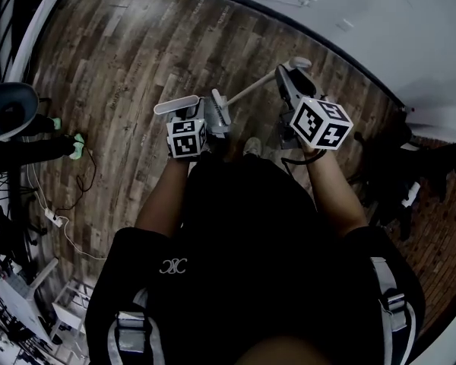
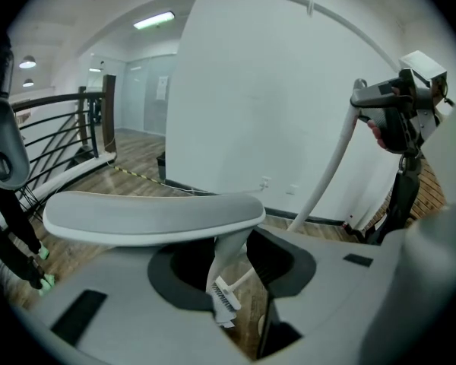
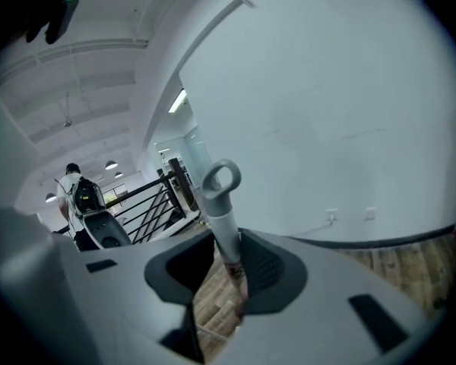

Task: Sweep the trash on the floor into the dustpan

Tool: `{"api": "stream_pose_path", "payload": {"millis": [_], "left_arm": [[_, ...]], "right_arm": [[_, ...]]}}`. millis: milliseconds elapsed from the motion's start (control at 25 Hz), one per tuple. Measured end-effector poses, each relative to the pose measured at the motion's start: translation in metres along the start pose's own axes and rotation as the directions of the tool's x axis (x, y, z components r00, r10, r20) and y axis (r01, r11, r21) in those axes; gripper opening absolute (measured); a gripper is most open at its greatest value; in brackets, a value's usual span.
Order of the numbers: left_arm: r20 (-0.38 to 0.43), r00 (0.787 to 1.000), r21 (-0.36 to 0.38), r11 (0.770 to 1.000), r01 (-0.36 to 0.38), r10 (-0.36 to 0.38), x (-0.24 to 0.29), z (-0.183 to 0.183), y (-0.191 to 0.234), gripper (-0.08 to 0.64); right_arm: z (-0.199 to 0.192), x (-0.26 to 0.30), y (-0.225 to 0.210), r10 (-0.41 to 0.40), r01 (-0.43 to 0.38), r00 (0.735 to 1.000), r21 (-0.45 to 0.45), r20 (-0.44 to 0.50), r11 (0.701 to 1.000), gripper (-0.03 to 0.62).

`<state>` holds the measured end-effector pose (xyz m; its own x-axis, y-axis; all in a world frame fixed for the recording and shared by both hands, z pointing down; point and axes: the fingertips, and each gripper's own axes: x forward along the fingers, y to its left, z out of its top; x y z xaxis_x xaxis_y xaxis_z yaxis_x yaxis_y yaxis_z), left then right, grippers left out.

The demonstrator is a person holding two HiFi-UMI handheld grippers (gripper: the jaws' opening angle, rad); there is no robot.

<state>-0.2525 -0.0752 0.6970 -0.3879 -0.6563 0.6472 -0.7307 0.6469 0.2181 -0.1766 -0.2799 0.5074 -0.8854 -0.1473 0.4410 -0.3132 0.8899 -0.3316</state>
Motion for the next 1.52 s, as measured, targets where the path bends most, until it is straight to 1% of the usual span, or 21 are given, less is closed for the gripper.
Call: {"api": "stream_pose_path", "payload": {"millis": [160,320,400,520,760,1000,1240,1400,1520], "left_arm": [[-0.004,1.000,-0.005,1.000,-0.011,0.011,0.002,0.003,0.002,0.130],[-0.026,0.999,-0.015,0.999,-0.035,0.035,0.004,0.010,0.004,0.129],[-0.026,0.998,0.017,0.999,-0.051,0.051,0.002,0.019,0.001,0.126],[0.013,0.999,0.093,0.994,-0.051,0.050,-0.001,0.045,-0.014,0.118],[0.100,0.995,0.183,0.983,-0.032,0.014,-0.010,0.096,-0.050,0.110],[0.158,0.987,0.205,0.978,-0.023,-0.010,-0.021,0.149,-0.074,0.107],[0.230,0.969,0.285,0.958,0.021,-0.089,-0.036,0.191,-0.112,0.106],[0.242,0.963,0.312,0.950,0.035,-0.115,-0.040,0.209,-0.129,0.106],[0.239,0.963,0.312,0.949,0.048,-0.127,-0.037,0.220,-0.139,0.106]], "right_arm": [[0.013,-0.016,-0.001,-0.002,0.006,0.999,-0.093,0.041,0.996,0.110],[0.021,-0.032,-0.007,-0.028,0.039,0.997,-0.167,0.072,0.985,0.106],[0.026,-0.043,-0.013,-0.045,0.064,0.994,-0.211,0.095,0.975,0.101],[0.034,-0.061,-0.027,-0.074,0.105,0.988,-0.246,0.132,0.963,0.098],[0.043,-0.081,-0.062,-0.147,0.185,0.975,-0.239,0.165,0.953,0.098],[0.053,-0.092,-0.090,-0.211,0.248,0.961,-0.219,0.181,0.944,0.097],[0.063,-0.103,-0.103,-0.251,0.294,0.943,-0.188,0.220,0.937,0.098],[0.066,-0.108,-0.120,-0.294,0.332,0.928,-0.147,0.229,0.932,0.098],[0.068,-0.113,-0.136,-0.322,0.353,0.920,-0.116,0.223,0.929,0.098]]}}
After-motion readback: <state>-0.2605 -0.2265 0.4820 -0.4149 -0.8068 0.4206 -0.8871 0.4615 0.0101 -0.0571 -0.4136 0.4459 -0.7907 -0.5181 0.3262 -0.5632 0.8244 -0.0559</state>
